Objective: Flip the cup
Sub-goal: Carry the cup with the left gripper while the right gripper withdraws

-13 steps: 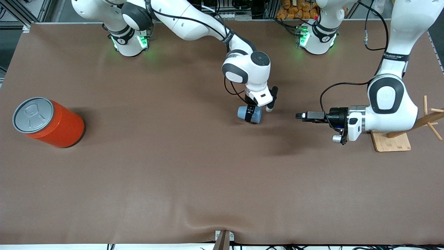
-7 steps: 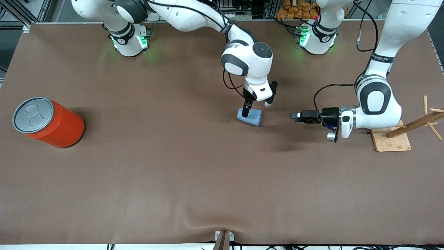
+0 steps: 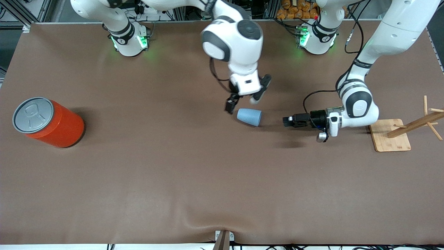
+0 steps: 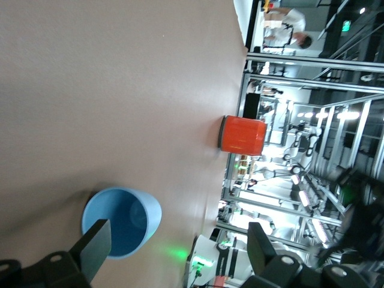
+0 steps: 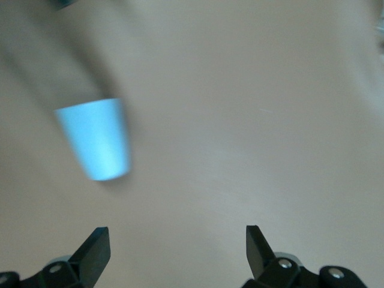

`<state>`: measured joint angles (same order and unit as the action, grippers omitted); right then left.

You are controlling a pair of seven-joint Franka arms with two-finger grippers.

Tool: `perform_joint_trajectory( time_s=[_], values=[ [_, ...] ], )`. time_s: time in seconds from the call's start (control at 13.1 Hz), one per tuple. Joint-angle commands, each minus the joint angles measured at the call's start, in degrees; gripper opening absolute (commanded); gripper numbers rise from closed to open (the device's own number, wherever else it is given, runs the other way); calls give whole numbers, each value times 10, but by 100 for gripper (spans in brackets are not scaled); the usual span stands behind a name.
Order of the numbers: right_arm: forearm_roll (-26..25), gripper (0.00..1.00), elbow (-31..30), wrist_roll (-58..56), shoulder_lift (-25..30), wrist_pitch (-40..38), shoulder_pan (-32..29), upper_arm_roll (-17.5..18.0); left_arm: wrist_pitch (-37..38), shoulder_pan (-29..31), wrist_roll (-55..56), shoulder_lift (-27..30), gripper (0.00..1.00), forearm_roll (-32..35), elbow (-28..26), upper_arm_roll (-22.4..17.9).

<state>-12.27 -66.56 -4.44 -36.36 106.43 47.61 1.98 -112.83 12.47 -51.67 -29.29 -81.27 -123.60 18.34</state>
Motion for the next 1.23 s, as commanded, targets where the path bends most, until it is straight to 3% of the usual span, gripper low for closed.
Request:
perform_joint_trajectory(
  time_s=[0.0,0.31,0.46,0.69,0.84,1.0,1.15],
  values=[
    [17,100,-31,3,63,-14,-96,7,-45,-36,-37,5,100,-52,-15,2],
    [27,100,-31,5,134,-111,-254,22,-80,-76,-57,3,100,-103,-23,2],
    [28,100,-24,2,139,-152,-330,27,-86,-87,-58,-5,100,-103,-23,2],
    [39,100,-20,1,179,-172,-429,88,-86,-101,-67,-7,99,-103,-22,2],
    [45,100,-20,53,190,-198,-506,121,-86,-112,-77,-16,90,-102,-20,2],
    [99,100,-30,102,225,-209,-530,99,-87,-120,-88,-23,87,-102,-17,1],
    [116,100,-78,158,272,-221,-520,72,-92,-122,-99,-37,84,-102,-14,1]
  ],
)
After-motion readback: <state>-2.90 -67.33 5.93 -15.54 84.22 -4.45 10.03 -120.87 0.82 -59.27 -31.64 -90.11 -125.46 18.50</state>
